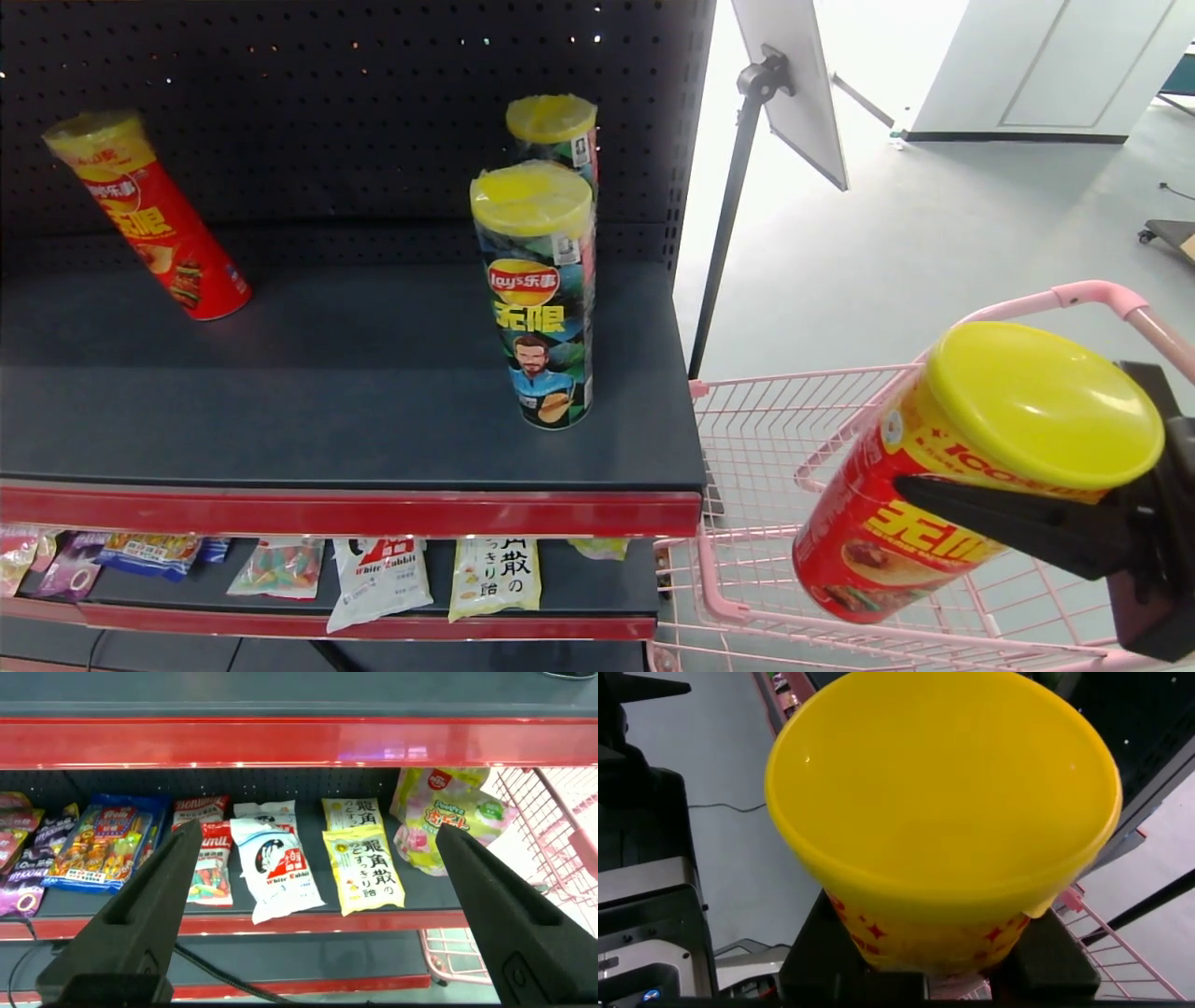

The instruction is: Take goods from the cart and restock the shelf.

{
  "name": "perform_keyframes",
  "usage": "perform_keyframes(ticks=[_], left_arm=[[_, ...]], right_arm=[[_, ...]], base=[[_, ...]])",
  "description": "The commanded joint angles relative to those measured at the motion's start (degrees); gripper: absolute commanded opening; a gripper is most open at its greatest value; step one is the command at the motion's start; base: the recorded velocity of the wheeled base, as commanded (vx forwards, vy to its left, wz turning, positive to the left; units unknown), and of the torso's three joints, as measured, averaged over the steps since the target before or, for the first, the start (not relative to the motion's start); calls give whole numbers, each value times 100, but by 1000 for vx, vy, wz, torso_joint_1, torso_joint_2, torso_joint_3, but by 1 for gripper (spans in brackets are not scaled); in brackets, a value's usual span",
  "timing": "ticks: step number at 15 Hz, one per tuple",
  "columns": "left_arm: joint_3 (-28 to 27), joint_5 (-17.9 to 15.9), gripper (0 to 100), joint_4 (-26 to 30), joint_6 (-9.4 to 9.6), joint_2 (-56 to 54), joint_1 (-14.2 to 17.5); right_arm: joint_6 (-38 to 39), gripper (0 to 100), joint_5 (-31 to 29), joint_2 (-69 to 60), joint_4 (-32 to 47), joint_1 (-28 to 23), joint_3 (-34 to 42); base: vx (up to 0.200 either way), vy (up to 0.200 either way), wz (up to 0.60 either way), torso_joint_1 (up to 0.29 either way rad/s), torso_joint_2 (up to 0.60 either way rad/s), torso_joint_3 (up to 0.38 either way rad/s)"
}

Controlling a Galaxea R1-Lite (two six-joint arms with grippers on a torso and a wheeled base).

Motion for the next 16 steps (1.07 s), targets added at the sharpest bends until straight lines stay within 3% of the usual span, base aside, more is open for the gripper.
perform_keyframes(ticks=[1,16], left_arm=[[1,1,100,-1,-6,2,5],[1,18,100,-1,-15,2,5]], right_arm=[[-4,0,-26,108,-6,17,-153],[5,0,-26,161,-15,79,-364]], base=[[0,0,0,0,0,0],[0,200,0,3,1,1]])
